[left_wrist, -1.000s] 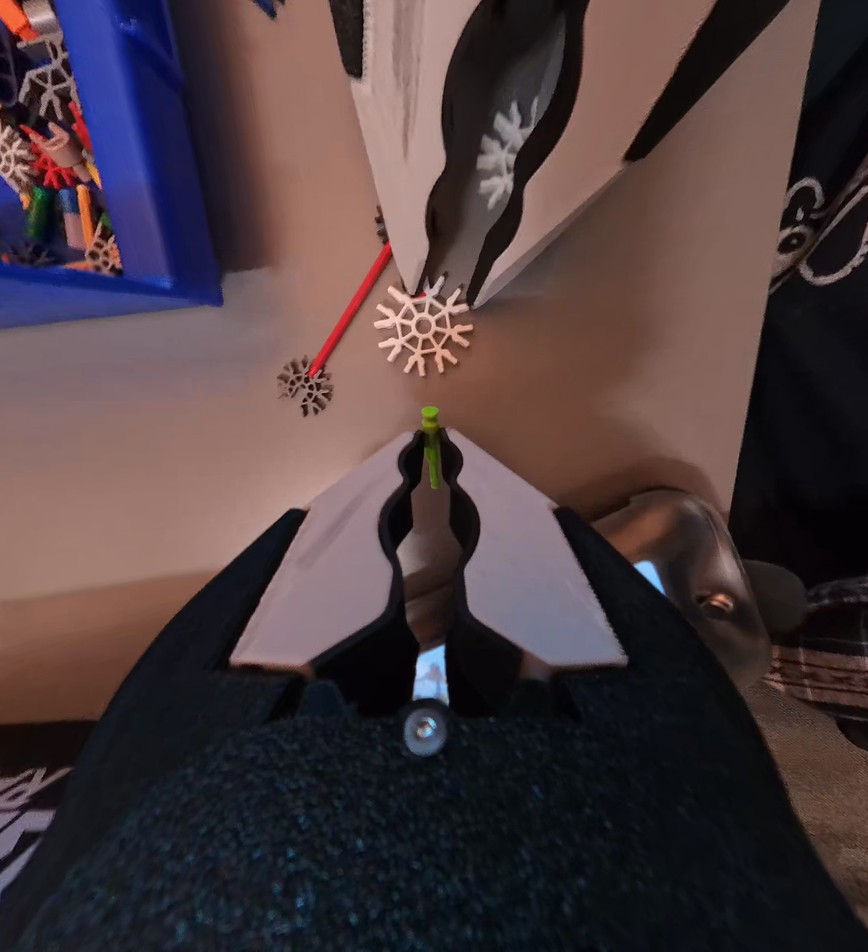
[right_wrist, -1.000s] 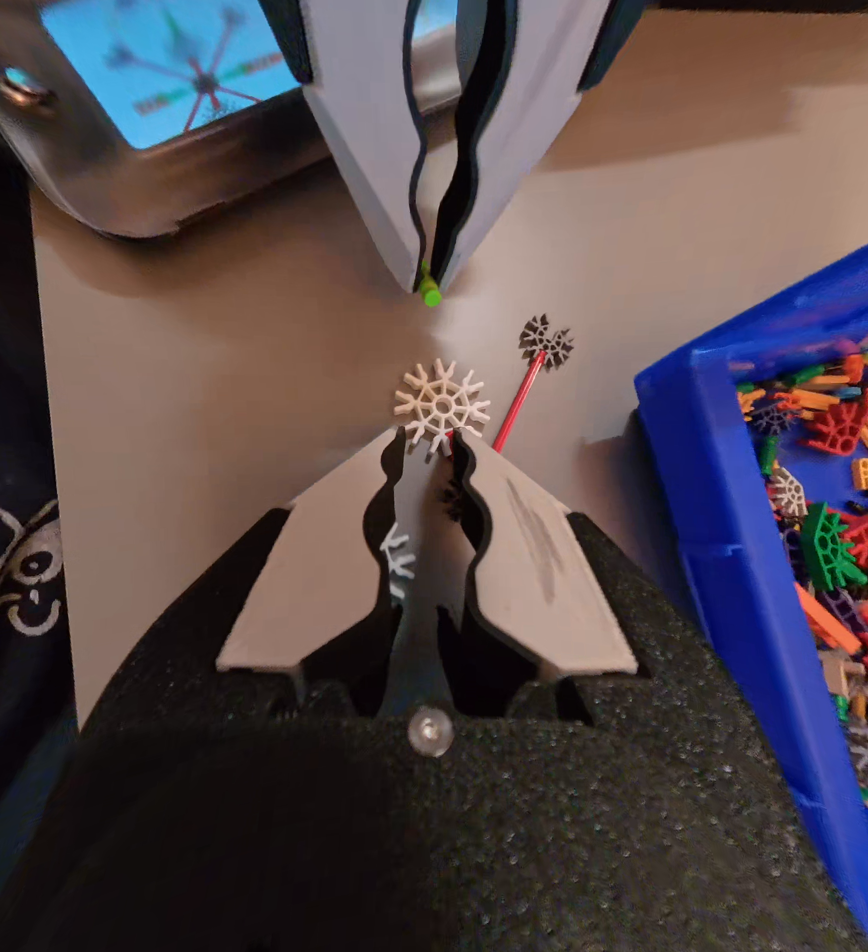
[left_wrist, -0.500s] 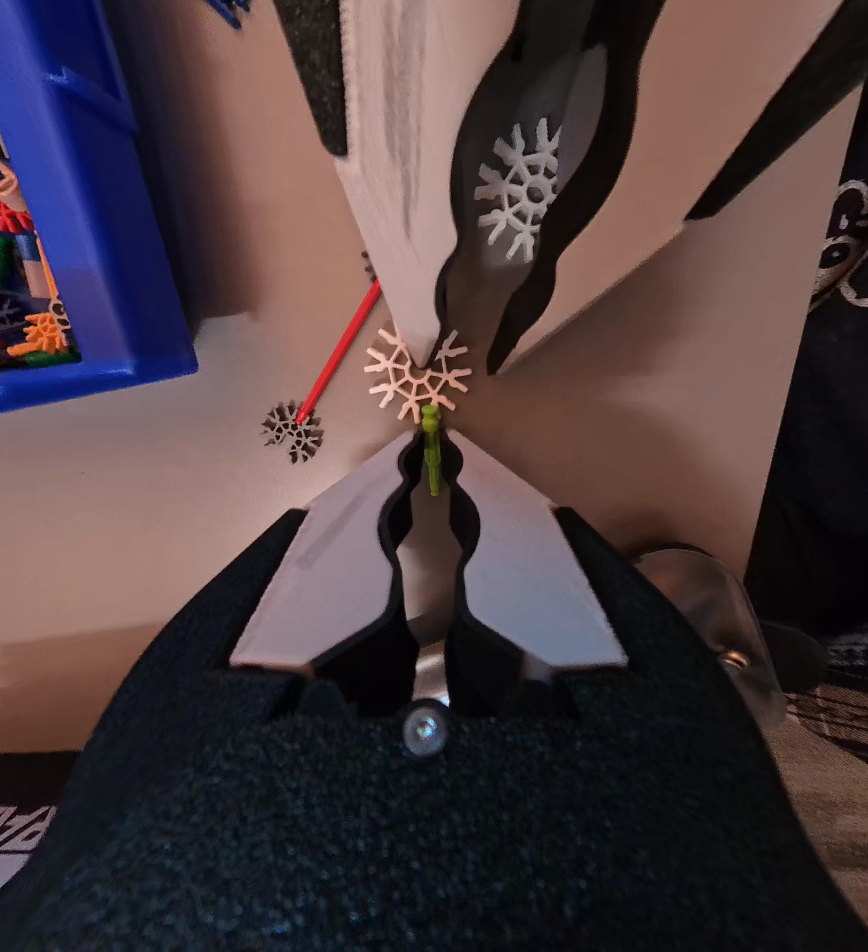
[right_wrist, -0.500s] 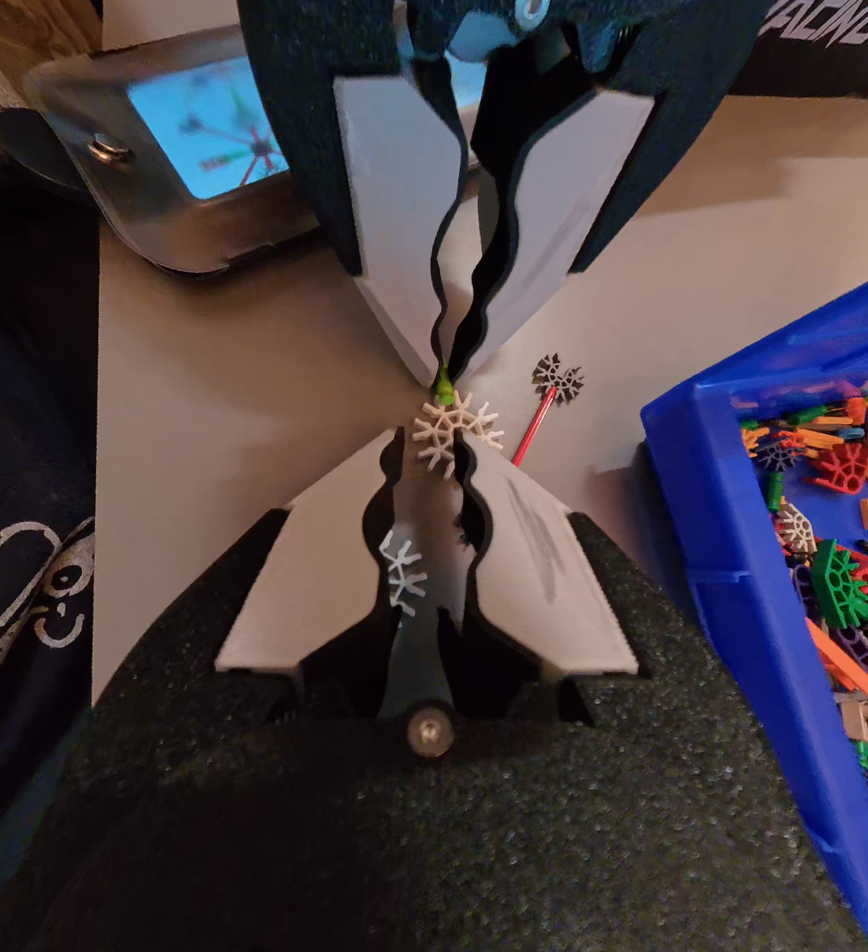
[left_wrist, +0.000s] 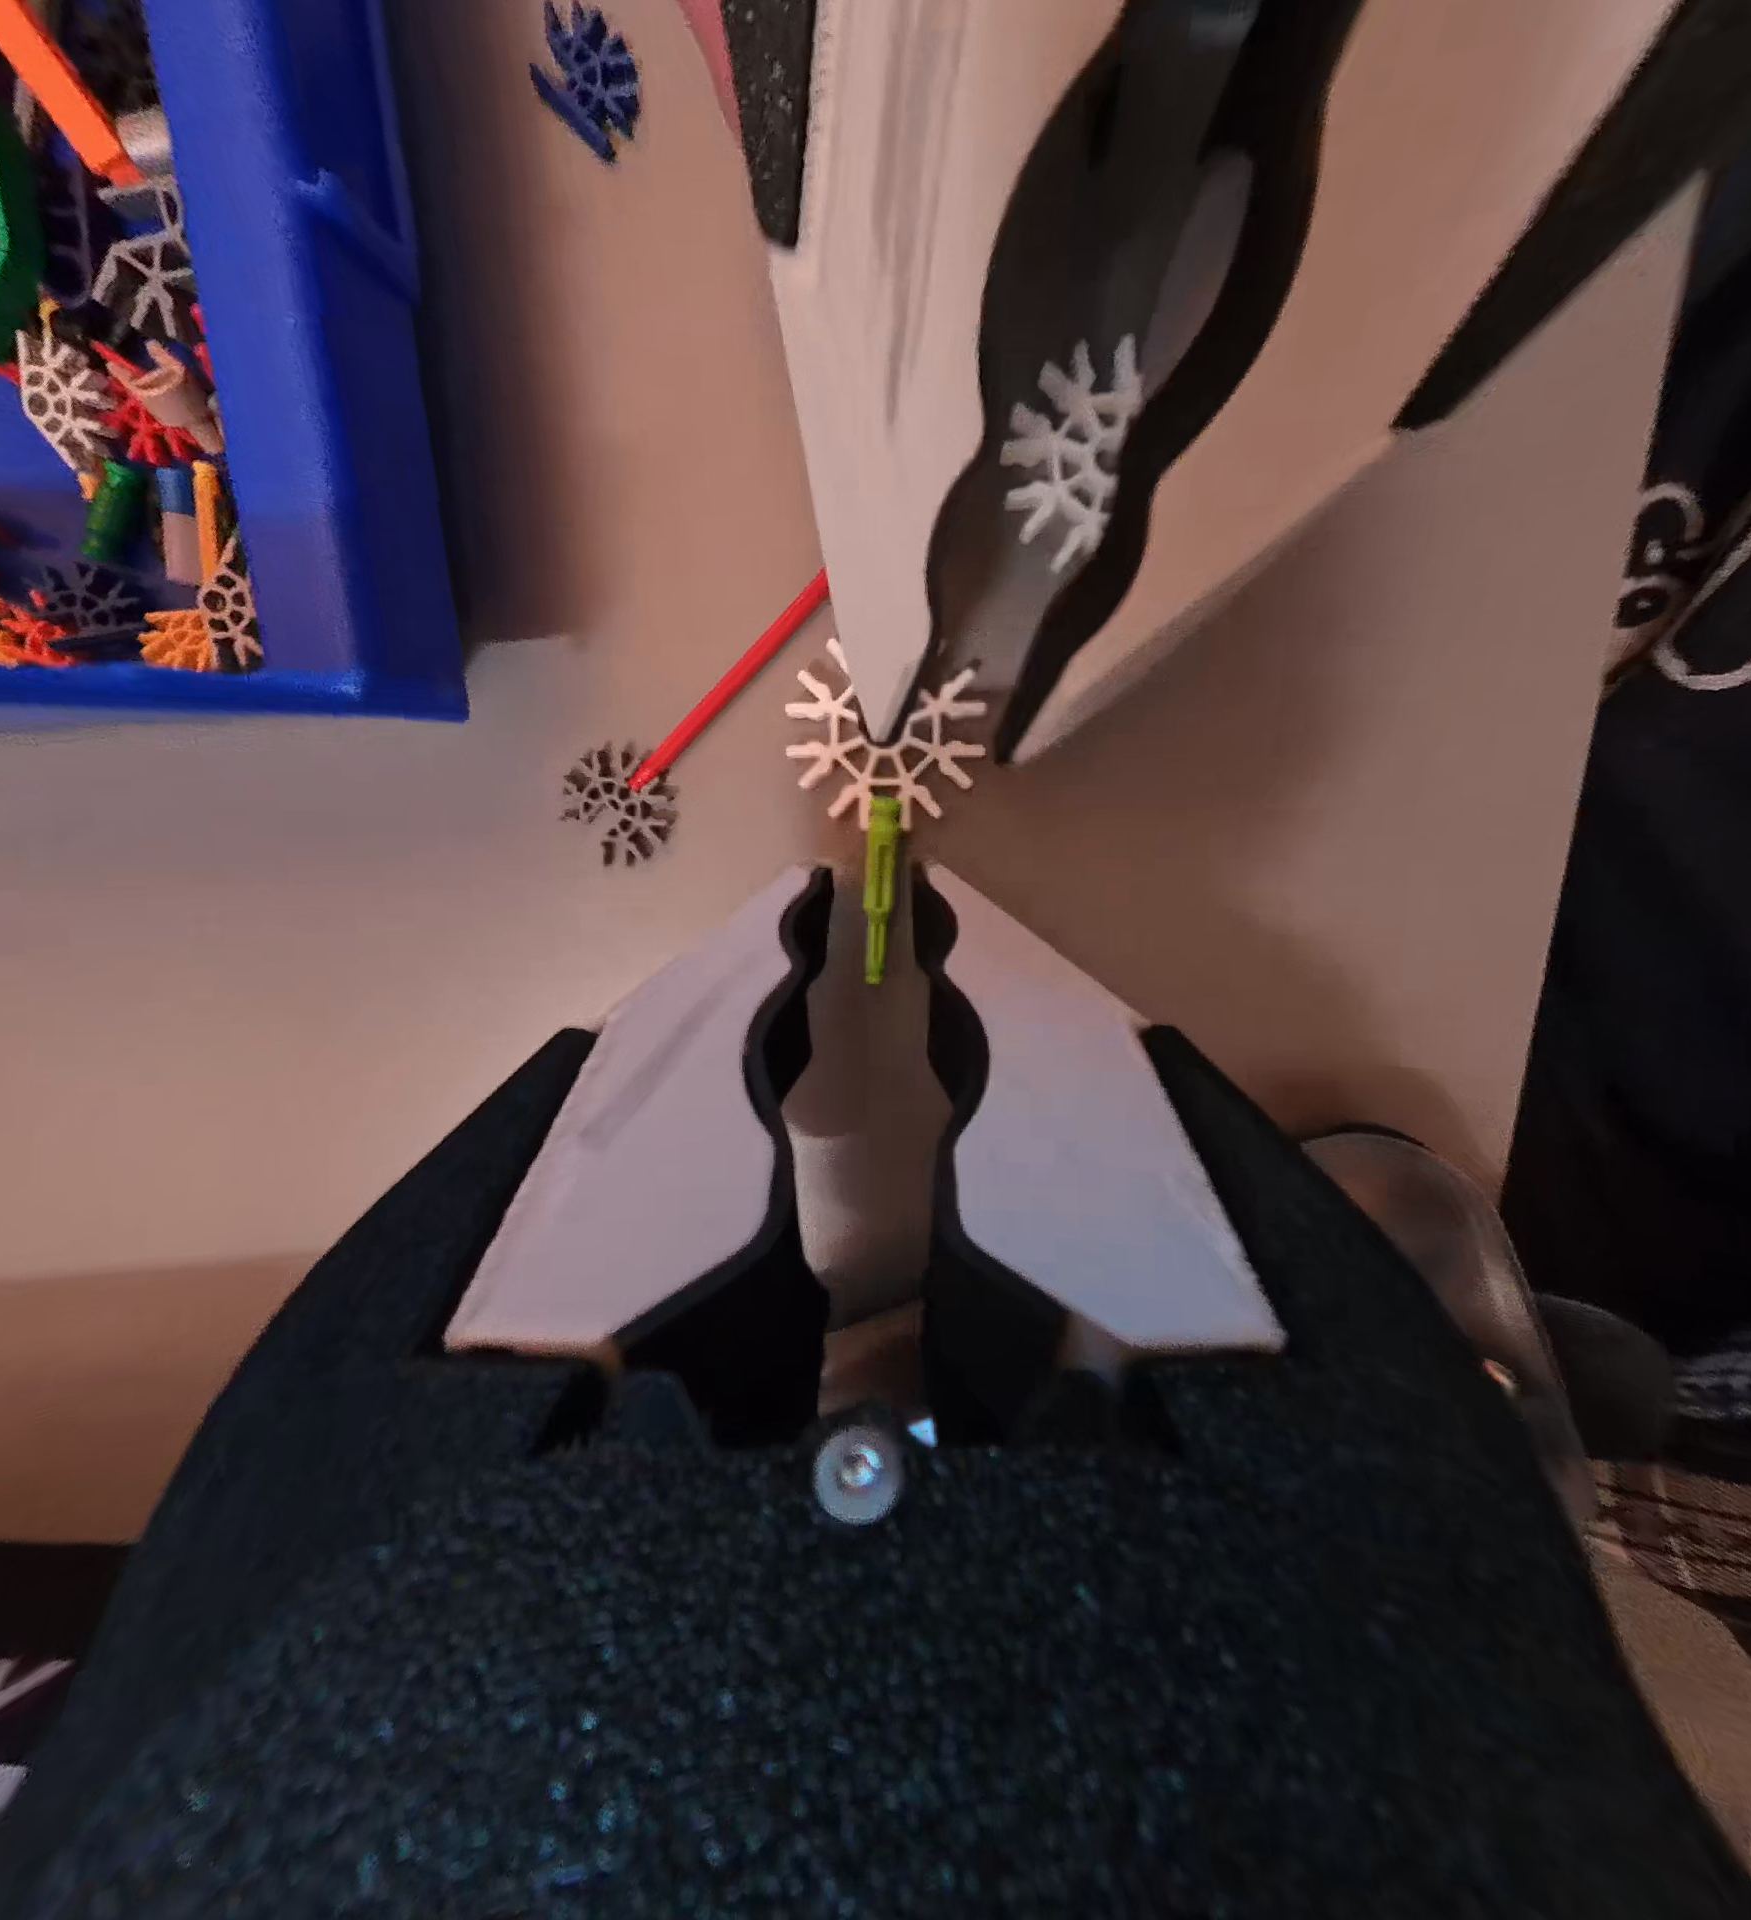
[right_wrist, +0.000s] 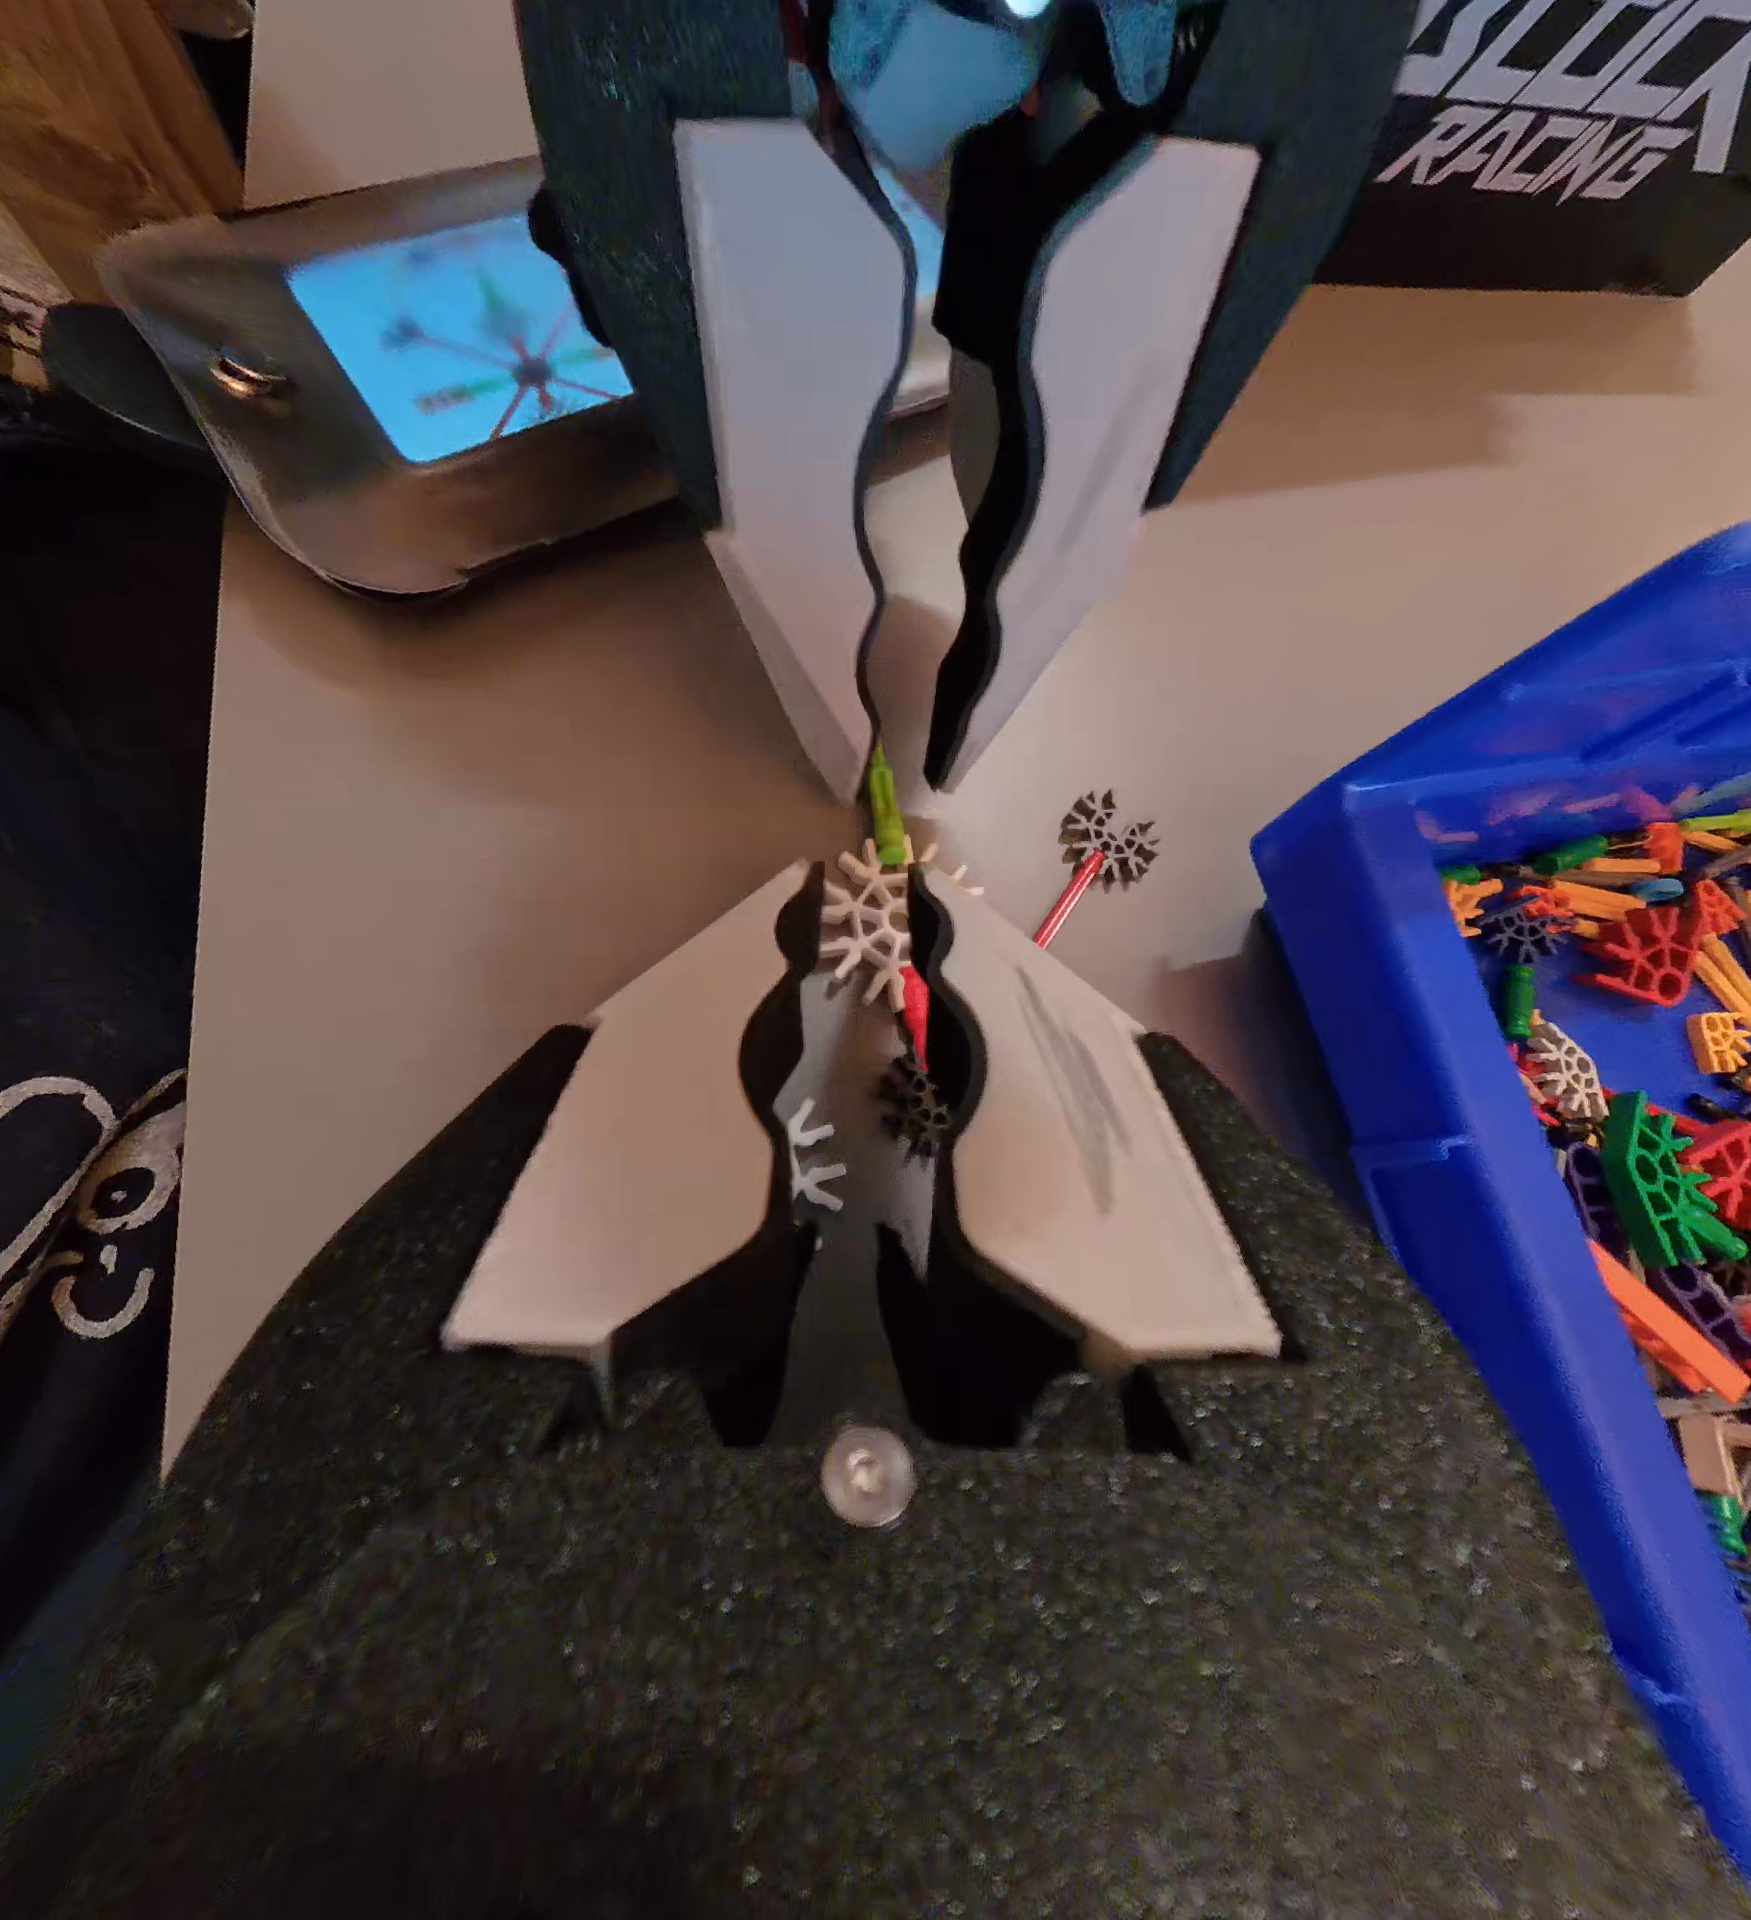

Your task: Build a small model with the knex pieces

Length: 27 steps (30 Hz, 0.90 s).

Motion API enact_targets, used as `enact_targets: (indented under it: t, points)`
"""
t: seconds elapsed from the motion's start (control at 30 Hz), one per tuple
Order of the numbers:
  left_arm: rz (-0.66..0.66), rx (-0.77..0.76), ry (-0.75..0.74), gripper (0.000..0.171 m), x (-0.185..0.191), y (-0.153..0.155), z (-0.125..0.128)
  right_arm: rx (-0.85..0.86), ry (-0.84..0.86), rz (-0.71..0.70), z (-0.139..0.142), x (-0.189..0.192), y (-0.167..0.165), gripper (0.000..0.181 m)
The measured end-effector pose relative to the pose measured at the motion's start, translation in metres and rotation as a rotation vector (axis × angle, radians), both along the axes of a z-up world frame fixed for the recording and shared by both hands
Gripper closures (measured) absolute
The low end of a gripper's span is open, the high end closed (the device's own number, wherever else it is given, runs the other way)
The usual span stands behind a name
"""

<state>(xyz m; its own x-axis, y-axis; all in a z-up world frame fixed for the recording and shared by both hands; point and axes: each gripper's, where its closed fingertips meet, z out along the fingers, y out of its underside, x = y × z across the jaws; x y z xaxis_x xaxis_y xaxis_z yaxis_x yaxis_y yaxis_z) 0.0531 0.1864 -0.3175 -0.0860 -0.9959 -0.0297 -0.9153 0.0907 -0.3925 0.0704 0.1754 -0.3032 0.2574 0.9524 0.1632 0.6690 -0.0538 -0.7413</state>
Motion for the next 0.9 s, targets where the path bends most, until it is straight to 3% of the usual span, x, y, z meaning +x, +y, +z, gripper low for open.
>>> enact_targets:
  t: [0.1, 0.37, 0.9]
  points:
    - [0.015, -0.002, -0.043, 0.159, -0.006, 0.001, 0.007, 0.013, 0.015, -0.014, 0.005, -0.002, 0.005, 0.181]
    - [0.009, -0.003, -0.034, 0.168, -0.011, -0.003, -0.009, -0.002, -0.045, -0.014, -0.003, -0.008, 0.013, 0.181]
    - [-0.015, 0.010, -0.057, 0.169, -0.003, -0.004, -0.009, -0.039, -0.114, 0.007, -0.014, -0.004, 0.009, 0.181]
